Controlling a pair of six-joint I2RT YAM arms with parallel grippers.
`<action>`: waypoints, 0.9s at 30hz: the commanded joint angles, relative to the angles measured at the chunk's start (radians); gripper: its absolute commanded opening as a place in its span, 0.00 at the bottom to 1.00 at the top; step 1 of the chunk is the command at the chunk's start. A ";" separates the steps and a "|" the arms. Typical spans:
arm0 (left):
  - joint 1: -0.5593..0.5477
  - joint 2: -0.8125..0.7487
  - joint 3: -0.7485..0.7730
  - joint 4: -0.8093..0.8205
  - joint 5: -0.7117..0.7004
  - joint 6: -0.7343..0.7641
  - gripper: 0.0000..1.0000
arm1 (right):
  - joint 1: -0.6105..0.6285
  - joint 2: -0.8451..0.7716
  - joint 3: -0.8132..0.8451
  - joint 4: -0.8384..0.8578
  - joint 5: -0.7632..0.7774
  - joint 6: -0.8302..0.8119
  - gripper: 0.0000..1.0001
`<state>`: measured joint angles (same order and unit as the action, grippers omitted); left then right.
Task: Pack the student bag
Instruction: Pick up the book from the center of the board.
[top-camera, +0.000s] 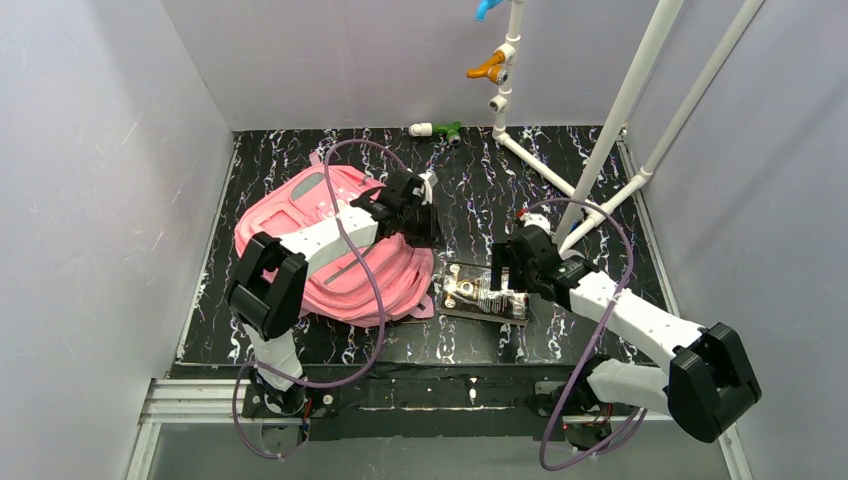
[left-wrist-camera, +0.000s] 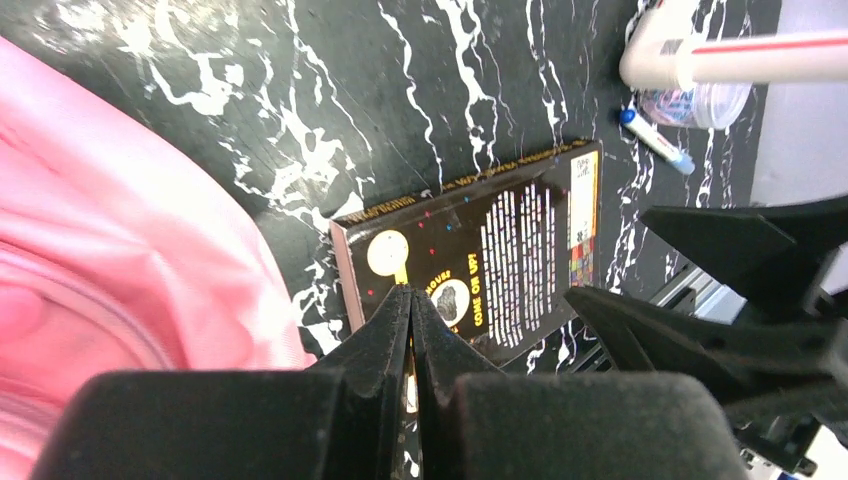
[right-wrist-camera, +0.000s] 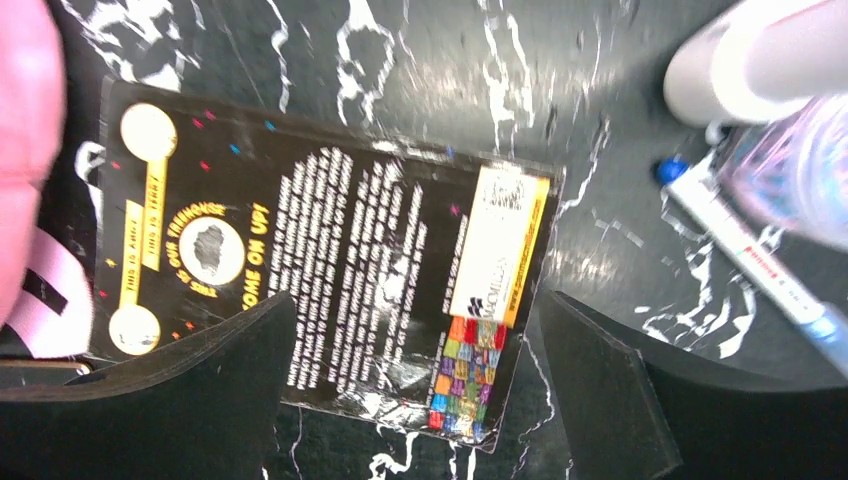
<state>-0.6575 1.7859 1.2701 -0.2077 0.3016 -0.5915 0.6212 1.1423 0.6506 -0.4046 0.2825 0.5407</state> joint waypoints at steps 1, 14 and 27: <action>0.042 0.012 0.053 -0.082 0.063 0.029 0.00 | 0.093 0.015 0.139 -0.047 0.188 -0.154 0.99; 0.110 -0.471 -0.163 -0.121 -0.122 0.174 0.43 | 0.477 0.157 0.110 0.127 -0.006 -0.831 0.98; 0.120 -0.737 -0.274 -0.189 -0.189 0.215 0.59 | 0.354 0.344 0.037 0.322 -0.080 -0.836 0.60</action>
<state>-0.5415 1.0801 1.0248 -0.3443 0.1448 -0.4019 1.0225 1.4467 0.7155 -0.1421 0.2249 -0.2951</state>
